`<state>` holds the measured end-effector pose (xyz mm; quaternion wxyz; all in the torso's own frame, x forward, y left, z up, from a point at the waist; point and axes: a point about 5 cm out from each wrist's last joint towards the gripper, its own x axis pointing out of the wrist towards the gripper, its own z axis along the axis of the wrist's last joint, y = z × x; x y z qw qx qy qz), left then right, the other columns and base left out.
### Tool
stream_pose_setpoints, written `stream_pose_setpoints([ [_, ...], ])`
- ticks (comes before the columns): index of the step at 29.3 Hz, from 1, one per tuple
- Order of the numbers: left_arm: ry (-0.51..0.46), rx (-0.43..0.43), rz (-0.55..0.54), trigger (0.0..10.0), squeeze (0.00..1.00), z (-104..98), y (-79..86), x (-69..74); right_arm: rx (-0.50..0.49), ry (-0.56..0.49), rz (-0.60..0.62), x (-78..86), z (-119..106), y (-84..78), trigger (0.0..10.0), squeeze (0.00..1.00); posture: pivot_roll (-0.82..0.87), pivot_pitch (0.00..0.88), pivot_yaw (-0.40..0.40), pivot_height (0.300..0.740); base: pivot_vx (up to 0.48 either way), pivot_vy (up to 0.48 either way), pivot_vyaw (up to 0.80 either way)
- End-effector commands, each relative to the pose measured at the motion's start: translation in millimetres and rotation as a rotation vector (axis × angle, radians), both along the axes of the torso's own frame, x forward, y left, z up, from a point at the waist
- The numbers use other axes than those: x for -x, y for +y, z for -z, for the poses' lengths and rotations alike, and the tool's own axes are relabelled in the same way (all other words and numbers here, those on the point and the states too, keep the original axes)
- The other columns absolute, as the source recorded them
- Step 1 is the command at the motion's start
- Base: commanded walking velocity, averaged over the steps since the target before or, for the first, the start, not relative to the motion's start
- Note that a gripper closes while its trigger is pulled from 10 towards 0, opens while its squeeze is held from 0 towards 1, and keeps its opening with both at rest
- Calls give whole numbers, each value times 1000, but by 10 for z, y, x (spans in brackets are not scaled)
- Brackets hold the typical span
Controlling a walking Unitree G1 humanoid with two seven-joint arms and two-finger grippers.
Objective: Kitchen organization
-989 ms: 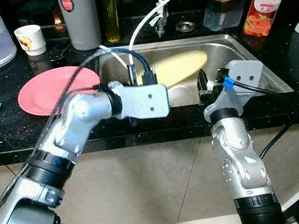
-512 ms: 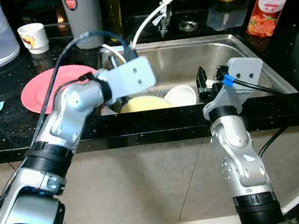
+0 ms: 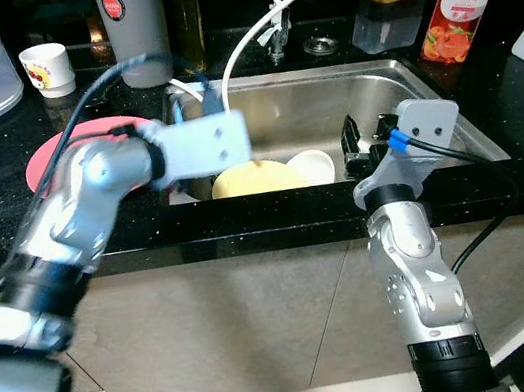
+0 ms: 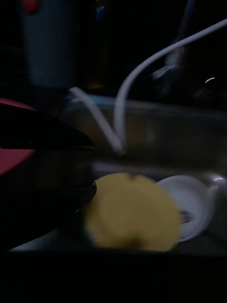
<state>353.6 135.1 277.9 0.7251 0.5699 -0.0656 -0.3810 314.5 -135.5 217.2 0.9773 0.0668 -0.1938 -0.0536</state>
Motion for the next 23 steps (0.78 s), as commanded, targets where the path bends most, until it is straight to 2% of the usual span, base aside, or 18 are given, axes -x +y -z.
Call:
stream_pose_setpoints([
  [1, -20, -41, -53, 10000, 0, -59, 61, 1, -4, 6, -12, 4, 7, 16, 10000, 0, 265, 24, -44, 740, 0, 0, 0],
  [4, -18, -56, -251, 10000, 0, -69, 290, -120, -5, 8, -26, -16, 8, 53, 10000, 0, 269, 20, -47, 740, 0, 0, 0],
  [5, -18, -56, -251, 10000, 0, -69, 290, -120, -5, 8, -26, -16, 8, 53, 10000, 0, 269, 20, -47, 740, 0, 0, 0],
  [6, -24, -101, -299, 10000, 0, -58, 373, -139, -4, 7, -29, -22, 5, 61, 10000, 0, 268, 15, -49, 740, 0, 0, 0],
  [11, 6, -137, -345, 10000, 0, 1, 423, -136, -1, 10, -28, -25, 13, 52, 10000, 0, 266, 10, -47, 740, 0, 0, 0],
  [14, 9, -189, -364, 10000, 0, 39, 442, -132, 0, 11, -26, -22, 18, 44, 10000, 0, 264, 10, -47, 740, 0, 0, 0],
  [23, 50, -192, -370, 10000, 0, 90, 442, -117, -2, 12, -23, -19, 20, 42, 10000, 0, 266, 17, -44, 740, 0, 0, 0],
])
